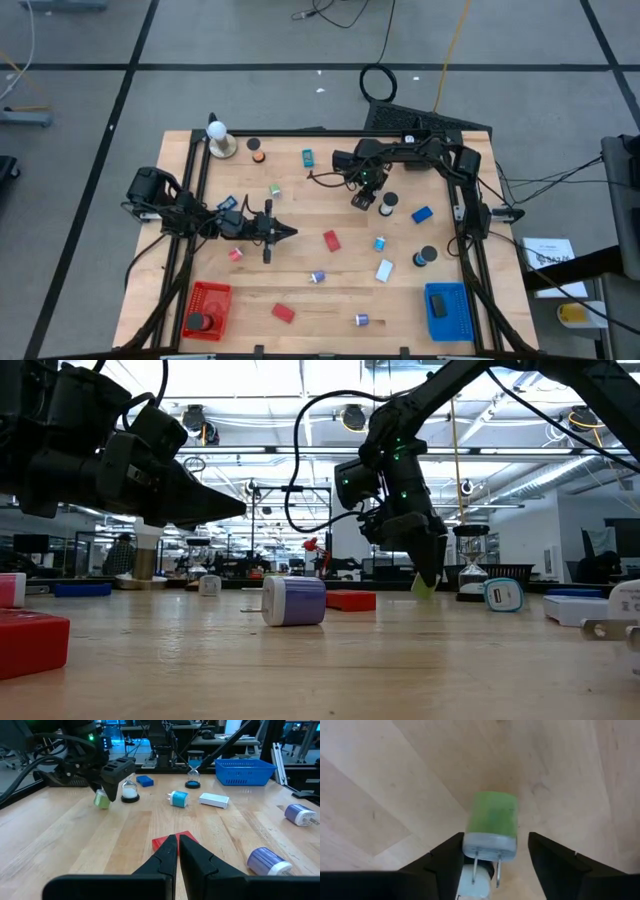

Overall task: Pick & Place Office items
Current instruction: Put the green charger adapter into the black bin

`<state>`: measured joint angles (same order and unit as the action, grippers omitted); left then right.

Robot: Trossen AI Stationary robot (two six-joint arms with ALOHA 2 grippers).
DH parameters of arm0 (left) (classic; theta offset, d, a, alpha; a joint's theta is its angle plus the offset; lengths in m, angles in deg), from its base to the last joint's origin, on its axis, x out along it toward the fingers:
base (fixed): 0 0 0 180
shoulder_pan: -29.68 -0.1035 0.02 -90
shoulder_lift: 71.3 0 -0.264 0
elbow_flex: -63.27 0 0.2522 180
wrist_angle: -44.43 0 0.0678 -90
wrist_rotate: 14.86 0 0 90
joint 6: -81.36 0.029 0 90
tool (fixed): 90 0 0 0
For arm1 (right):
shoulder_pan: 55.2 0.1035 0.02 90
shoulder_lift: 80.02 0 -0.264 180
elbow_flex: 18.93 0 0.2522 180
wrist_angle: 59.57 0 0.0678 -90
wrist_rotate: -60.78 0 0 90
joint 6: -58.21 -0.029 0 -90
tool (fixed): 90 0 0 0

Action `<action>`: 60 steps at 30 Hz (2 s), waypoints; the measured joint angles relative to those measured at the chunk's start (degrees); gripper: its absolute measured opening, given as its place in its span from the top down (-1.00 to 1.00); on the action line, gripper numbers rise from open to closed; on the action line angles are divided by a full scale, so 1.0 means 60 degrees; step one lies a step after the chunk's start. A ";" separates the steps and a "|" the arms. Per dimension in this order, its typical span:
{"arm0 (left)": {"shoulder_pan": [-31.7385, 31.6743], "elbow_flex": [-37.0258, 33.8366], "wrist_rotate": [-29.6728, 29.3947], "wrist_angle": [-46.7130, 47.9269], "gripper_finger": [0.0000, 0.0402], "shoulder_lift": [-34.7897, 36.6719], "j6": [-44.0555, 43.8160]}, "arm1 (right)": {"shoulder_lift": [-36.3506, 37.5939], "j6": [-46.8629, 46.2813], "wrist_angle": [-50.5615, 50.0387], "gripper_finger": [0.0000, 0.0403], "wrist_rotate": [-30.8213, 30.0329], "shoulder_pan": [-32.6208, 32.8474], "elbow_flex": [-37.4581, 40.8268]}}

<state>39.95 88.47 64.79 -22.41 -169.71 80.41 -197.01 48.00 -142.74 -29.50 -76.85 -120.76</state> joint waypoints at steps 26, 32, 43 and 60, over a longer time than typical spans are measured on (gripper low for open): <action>0.0001 0.0000 0.0000 0.0003 0.87 0.0000 -0.0037 | 0.0011 0.0226 0.0115 -0.52 -0.0235 -0.0007 -0.0796; -0.0002 -0.0004 0.0000 0.0066 0.87 0.0000 -0.0046 | 0.0070 0.0034 -0.0591 -0.41 -0.0344 0.0044 -0.1320; 0.0005 -0.0004 0.0306 0.0132 0.87 0.0000 -0.0138 | 0.1086 -0.0681 0.0498 -0.27 -0.0442 0.0450 0.0526; 0.0005 -0.0004 0.0226 0.0117 0.87 0.0000 -0.0145 | 0.1311 -0.0245 0.2846 0.26 -0.0439 0.0440 0.2306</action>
<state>39.98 88.45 66.15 -21.71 -169.71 79.54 -189.14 46.52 -125.66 -32.14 -74.21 -106.93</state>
